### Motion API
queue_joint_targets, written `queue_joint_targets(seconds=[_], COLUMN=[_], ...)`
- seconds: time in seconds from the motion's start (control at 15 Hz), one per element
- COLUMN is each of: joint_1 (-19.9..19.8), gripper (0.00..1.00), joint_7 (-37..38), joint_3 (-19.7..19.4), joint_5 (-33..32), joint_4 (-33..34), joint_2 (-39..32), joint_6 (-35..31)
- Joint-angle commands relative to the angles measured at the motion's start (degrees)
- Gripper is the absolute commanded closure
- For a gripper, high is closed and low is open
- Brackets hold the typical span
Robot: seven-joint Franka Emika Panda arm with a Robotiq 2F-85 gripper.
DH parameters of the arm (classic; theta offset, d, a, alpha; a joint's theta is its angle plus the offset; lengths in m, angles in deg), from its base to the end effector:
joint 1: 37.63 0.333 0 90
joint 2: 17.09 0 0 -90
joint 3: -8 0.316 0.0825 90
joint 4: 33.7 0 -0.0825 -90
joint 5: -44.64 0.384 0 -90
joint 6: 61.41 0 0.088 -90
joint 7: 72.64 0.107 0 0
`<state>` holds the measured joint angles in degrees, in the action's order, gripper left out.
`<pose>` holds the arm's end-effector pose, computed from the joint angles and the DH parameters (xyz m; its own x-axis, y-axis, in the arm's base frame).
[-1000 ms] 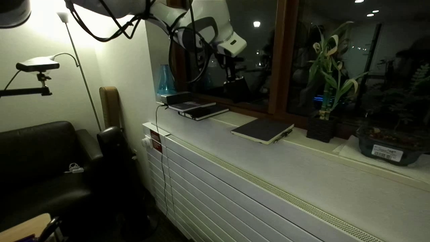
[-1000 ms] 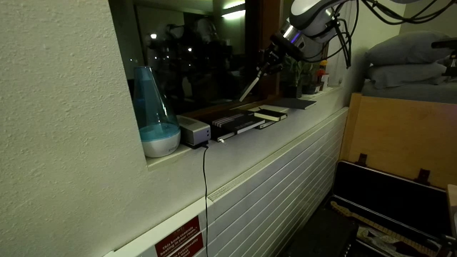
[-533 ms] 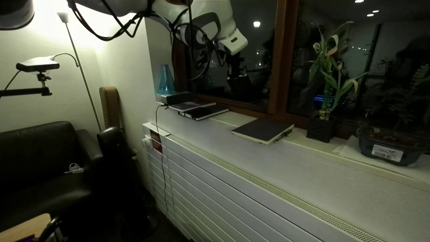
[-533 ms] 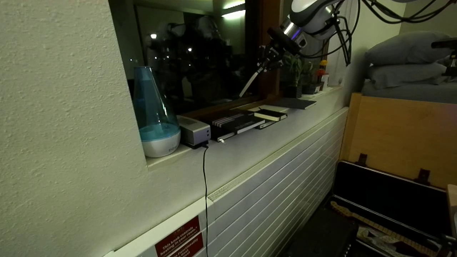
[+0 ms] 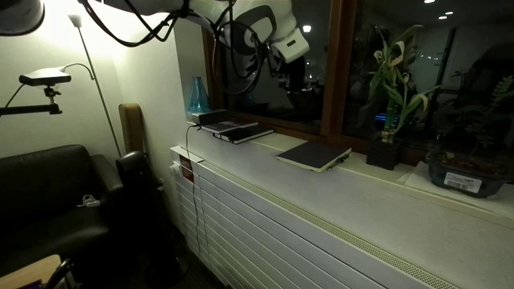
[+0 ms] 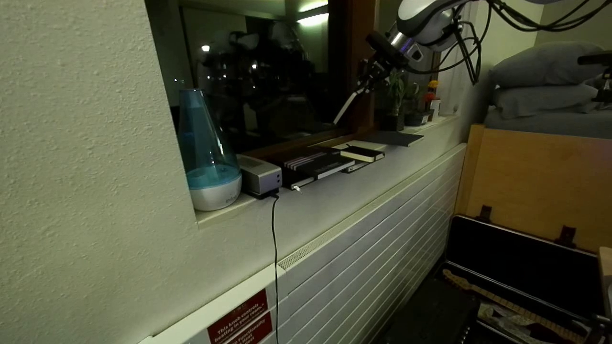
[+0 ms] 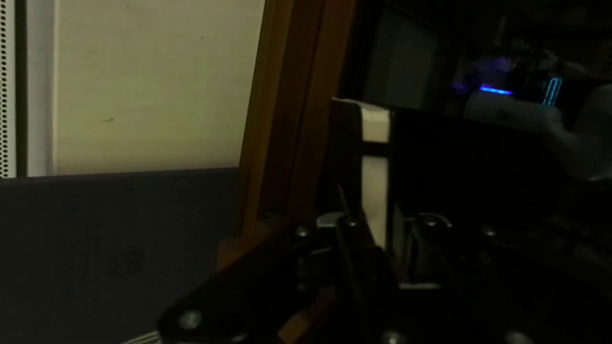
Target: Remove the black book from on top of the books on the left and put it on the book on the right
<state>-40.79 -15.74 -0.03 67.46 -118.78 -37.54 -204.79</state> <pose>0.7032 -0.1247 0.5481 0.1546 -0.9873 0.0361 -0.7408 -0.1400 -0.6570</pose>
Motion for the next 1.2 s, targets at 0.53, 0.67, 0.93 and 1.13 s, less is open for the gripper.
queue_joint_targets(seconds=[0.53, 0.67, 0.93, 1.13], joint_1=[0.9, 1.4, 2.2, 2.0], gripper=[0.96, 0.96, 0.96, 0.96], joint_7=[-2.8, -5.4, -6.8, -5.2], joint_3=[2.9, 4.7, 5.2, 4.6], joint_5=[-4.1, -3.1, -3.5, -3.1], joint_4=[-4.4, -5.8, -7.6, -7.9], joint_2=[1.4, 1.2, 1.0, 1.3], joint_6=[-6.2, -8.2, -12.6, -13.3])
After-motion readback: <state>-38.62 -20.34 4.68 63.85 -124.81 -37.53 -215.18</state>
